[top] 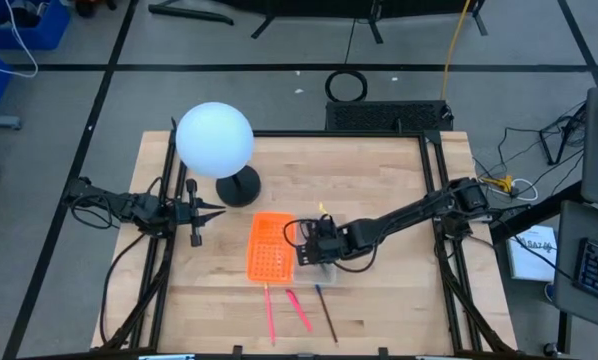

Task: Pick & place school supplies into a supply box
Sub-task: Put the black pen into the transparent bin

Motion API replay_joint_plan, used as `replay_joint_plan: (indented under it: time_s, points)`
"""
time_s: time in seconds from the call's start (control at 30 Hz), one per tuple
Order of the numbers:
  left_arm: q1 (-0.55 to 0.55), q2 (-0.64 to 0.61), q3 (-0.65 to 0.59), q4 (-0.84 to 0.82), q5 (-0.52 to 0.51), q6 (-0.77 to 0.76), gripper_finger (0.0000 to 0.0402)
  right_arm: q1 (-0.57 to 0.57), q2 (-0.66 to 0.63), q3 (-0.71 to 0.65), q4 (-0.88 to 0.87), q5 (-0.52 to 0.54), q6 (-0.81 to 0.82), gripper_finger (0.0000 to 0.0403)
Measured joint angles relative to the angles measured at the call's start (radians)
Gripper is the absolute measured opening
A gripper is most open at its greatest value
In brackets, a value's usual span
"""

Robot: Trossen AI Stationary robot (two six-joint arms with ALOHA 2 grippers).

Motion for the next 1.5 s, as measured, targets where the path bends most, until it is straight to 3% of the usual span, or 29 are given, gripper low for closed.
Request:
replay_joint_plan:
  time_s: [0.5, 0.8, 1.1, 1.37, 1.5]
  points:
    - [0.0, 0.0, 0.0, 0.0, 0.0, 0.001, 0.0047, -0.007, 0.0, -0.118, 0.064, -0.076, 0.074, 0.0019]
    - [0.0, 0.0, 0.0, 0.001, 0.0, 0.001, 0.0047, -0.023, 0.0, -0.12, 0.101, -0.078, 0.042, 0.008]
    - [0.0, 0.0, 0.0, 0.001, 0.001, 0.001, 0.0047, -0.02, -0.012, -0.12, 0.123, -0.081, 0.022, 0.0096]
    - [0.0, 0.0, 0.0, 0.0, 0.001, 0.001, 0.0047, 0.001, -0.112, -0.12, 0.129, -0.062, -0.073, 0.0097]
    - [0.0, 0.0, 0.0, 0.001, 0.001, 0.001, 0.0047, 0.031, -0.184, -0.12, 0.101, 0.03, -0.218, 0.0097]
